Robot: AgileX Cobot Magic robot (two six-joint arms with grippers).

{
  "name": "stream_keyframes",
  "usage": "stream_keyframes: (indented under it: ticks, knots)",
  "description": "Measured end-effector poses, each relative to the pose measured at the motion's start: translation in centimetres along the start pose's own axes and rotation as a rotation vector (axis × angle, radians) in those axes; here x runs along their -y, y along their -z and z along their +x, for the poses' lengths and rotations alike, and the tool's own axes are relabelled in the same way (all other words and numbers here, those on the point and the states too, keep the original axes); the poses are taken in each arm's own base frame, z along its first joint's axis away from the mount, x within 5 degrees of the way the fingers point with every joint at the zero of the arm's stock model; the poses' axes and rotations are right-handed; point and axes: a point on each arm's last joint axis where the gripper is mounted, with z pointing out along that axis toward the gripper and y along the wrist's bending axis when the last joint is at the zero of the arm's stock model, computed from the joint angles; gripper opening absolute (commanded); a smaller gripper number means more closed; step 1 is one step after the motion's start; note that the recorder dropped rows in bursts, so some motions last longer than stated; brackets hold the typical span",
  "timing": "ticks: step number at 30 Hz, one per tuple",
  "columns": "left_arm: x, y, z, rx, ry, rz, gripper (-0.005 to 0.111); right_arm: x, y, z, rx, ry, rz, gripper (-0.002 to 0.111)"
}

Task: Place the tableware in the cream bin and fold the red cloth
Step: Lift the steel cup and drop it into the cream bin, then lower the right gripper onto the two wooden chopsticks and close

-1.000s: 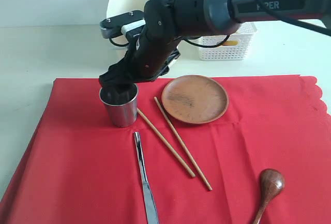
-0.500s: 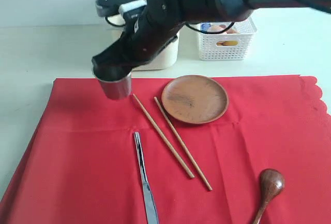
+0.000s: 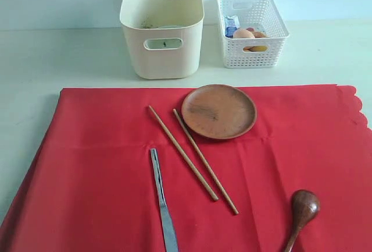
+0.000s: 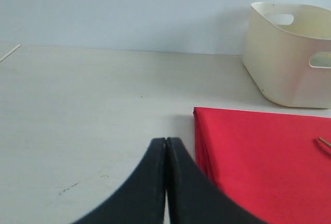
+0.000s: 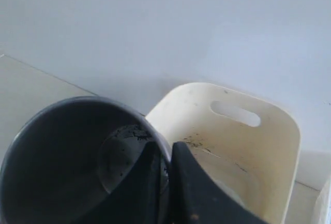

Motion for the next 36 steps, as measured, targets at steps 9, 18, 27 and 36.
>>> stream_keyframes:
  ticks: [9,18,27,36]
  knots:
    - [0.0,0.0,0.0,0.000,0.000,0.000,0.001,2.9,-3.3,3.7,-0.045,-0.109,0.052,0.000]
    - [0.0,0.0,0.0,0.000,0.000,0.000,0.001,3.0,-3.9,4.6,-0.061,-0.115,0.052,0.023]
    - [0.0,0.0,0.0,0.000,0.000,0.000,0.001,3.0,-4.0,4.7,-0.059,-0.115,0.052,0.051]
    - [0.0,0.0,0.0,0.000,0.000,0.000,0.001,3.0,-2.4,3.6,-0.133,-0.129,0.072,0.051]
